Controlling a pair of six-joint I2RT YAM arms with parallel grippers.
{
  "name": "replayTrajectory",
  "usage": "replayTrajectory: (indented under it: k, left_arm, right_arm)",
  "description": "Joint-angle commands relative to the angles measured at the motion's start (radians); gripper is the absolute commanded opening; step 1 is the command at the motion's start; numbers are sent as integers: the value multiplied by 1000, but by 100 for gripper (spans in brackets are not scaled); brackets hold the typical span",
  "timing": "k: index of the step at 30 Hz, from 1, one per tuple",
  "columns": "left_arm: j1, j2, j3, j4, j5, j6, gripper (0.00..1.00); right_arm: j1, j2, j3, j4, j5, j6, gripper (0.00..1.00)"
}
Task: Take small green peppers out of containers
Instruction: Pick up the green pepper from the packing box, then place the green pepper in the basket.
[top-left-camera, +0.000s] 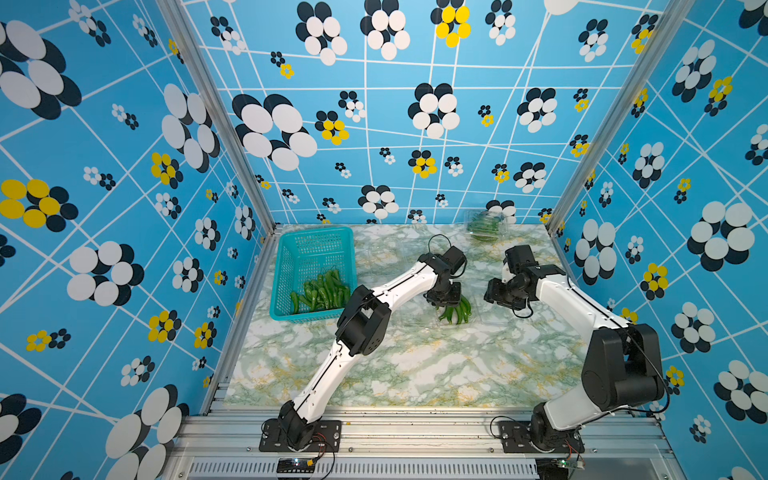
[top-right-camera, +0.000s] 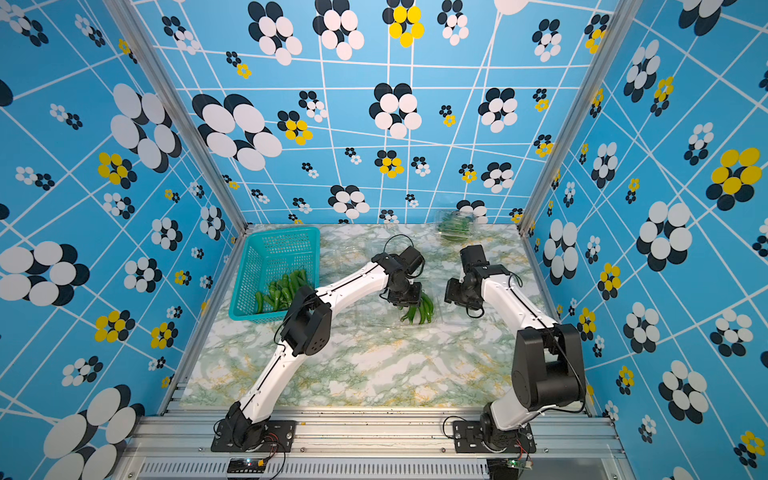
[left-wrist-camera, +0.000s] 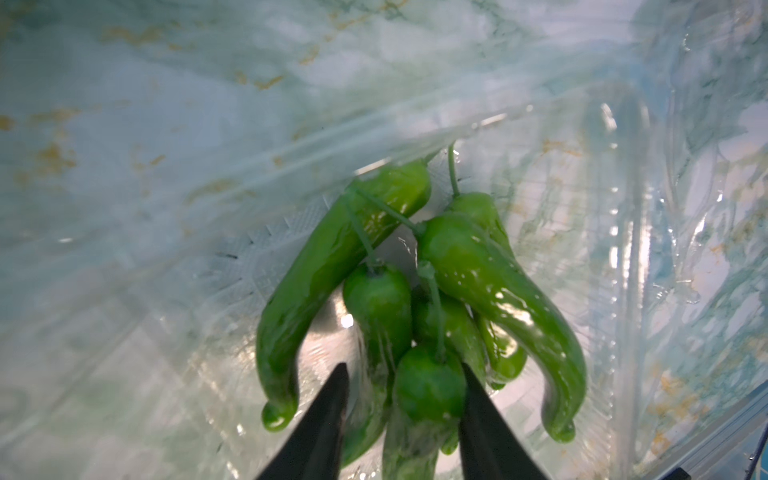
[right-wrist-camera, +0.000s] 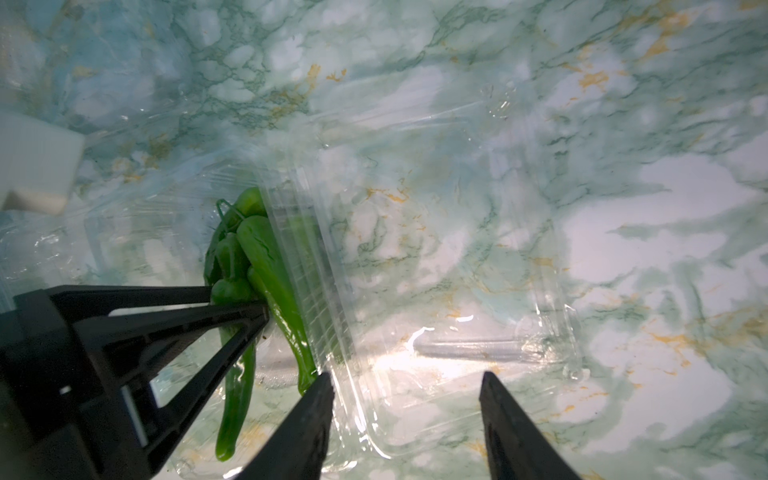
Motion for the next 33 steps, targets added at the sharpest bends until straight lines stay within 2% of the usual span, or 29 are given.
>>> replayTrajectory:
  k: [1, 3, 6, 10, 25, 29, 33]
  left_arm:
    - [-4, 19, 25, -25, 14, 8, 30]
    - [-2, 6, 21, -30, 10, 10, 21]
    - [-2, -24, 10, -28, 8, 17, 13]
    - [-2, -74, -18, -25, -5, 23, 9]
    - [14, -315, -141, -16, -59, 62, 8]
    - [53, -402, -199, -10, -60, 75, 8]
    - [144, -551, -309, -6, -76, 95, 9]
  right_arm:
    - [-7, -15, 3, -6, -6, -8, 58]
    - [-7, -16, 7, -9, -5, -11, 58]
    - [-8, -16, 23, -20, -11, -12, 58]
    - [-8, -21, 50, -40, -25, -14, 58]
    - [-7, -27, 230, -102, -213, -25, 58]
    - [3, -18, 278, -82, -279, -14, 58]
    - [64, 9, 336, -73, -294, -17, 59]
